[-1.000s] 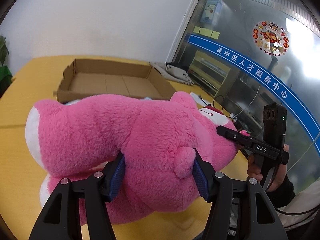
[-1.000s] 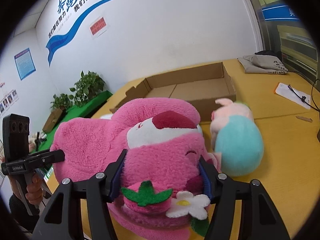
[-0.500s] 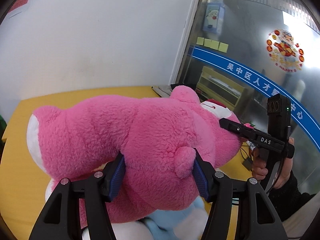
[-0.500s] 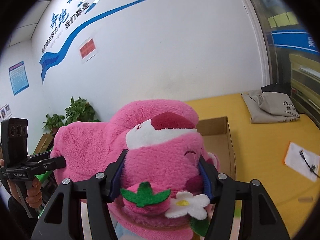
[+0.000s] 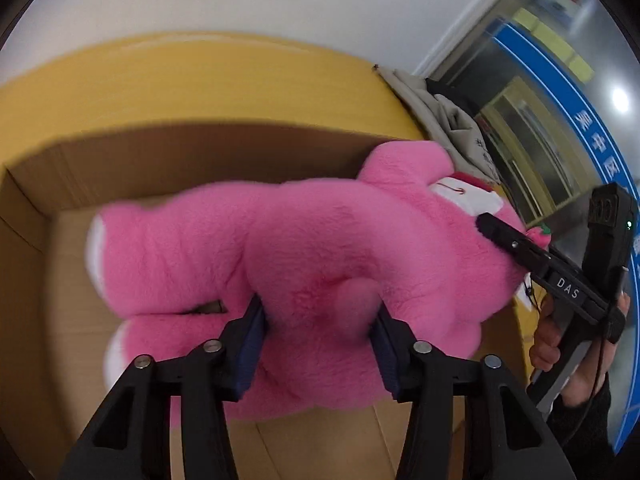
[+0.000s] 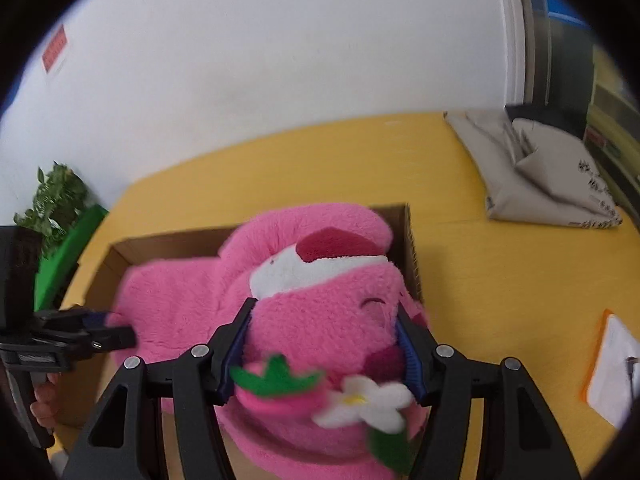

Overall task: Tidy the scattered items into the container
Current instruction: 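Lift the pink bear with both grippers and lower it into the box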

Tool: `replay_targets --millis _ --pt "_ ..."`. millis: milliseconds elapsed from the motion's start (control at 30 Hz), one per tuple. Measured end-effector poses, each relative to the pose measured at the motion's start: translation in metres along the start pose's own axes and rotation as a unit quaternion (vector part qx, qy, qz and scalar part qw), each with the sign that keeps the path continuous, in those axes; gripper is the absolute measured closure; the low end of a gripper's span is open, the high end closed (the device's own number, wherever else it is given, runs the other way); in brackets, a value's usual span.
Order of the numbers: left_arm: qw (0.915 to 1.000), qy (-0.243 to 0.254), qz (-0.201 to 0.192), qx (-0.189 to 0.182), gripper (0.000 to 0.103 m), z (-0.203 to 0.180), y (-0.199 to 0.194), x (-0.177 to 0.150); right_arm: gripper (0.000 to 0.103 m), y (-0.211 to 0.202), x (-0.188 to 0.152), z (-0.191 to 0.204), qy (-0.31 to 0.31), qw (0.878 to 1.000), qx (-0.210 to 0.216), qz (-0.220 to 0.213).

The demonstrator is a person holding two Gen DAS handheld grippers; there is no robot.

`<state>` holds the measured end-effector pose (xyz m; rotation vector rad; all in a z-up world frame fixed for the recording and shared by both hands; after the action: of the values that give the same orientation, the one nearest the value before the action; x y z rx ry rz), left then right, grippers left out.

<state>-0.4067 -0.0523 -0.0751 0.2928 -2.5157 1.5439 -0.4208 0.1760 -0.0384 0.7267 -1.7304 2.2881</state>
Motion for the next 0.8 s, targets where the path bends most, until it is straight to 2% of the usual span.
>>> replay_targets --millis 67,100,200,267,367,433,467,500,567,633,700,767,800 --pt "0.9998 -0.01 -0.009 -0.012 0.049 0.005 -0.005 0.003 0.041 0.012 0.002 -0.004 0.007 1.0 -0.014 -0.001" --pt "0.9999 -0.008 -0.008 -0.007 0.046 0.006 -0.009 0.003 0.038 0.013 0.003 -0.004 0.008 1.0 -0.014 -0.001" --pt "0.9999 -0.002 -0.009 0.008 0.043 0.006 -0.016 -0.003 0.024 0.017 0.003 -0.002 -0.002 1.0 -0.018 0.007" --pt "0.9998 -0.002 -0.02 0.01 0.043 0.004 -0.03 -0.01 0.024 0.017 -0.001 -0.004 -0.005 1.0 -0.027 0.014" --pt "0.9975 0.013 -0.05 0.049 0.045 -0.005 -0.066 -0.028 0.024 -0.007 -0.007 0.003 -0.012 1.0 -0.023 0.001" --pt "0.9932 0.042 -0.076 0.077 0.036 -0.012 -0.096 -0.055 0.022 -0.032 -0.02 0.012 -0.036 0.999 -0.017 -0.013" --pt "0.9907 0.052 -0.086 0.091 0.025 -0.014 -0.109 -0.07 0.022 -0.045 -0.03 0.016 -0.052 0.998 -0.013 -0.019" --pt "0.9891 0.055 -0.088 0.104 0.02 -0.015 -0.114 -0.08 0.021 -0.061 -0.044 0.023 -0.068 0.997 -0.004 -0.026" --pt "0.988 0.051 -0.078 0.124 0.02 -0.01 -0.12 -0.104 0.019 -0.081 -0.07 0.031 -0.083 0.996 0.016 -0.028" --pt "0.988 0.043 -0.051 0.139 0.02 0.003 -0.114 -0.133 0.019 -0.087 -0.099 0.036 -0.084 0.996 0.033 -0.005" --pt "0.9889 0.021 -0.018 0.146 0.02 0.019 -0.103 -0.158 0.019 -0.08 -0.126 0.036 -0.072 0.996 0.039 0.029" --pt "0.9851 -0.02 0.022 0.169 0.022 0.037 -0.089 -0.178 0.019 -0.068 -0.142 0.03 -0.05 0.997 0.034 0.057" --pt "0.9845 -0.031 0.026 0.171 0.022 0.039 -0.085 -0.184 0.019 -0.059 -0.148 0.029 -0.041 0.996 0.033 0.075"
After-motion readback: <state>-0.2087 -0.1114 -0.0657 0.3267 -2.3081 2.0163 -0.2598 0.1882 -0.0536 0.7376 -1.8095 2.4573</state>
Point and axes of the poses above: each gripper's, at about its wrist camera, not at the fingertips, and y roughly the way its jaws point, z to its left, x to its top, the point moved 3 cm from there along y, roughly the way its jaws point, and after that the axes turned 12 degrees about z, right-handed, at the moved point
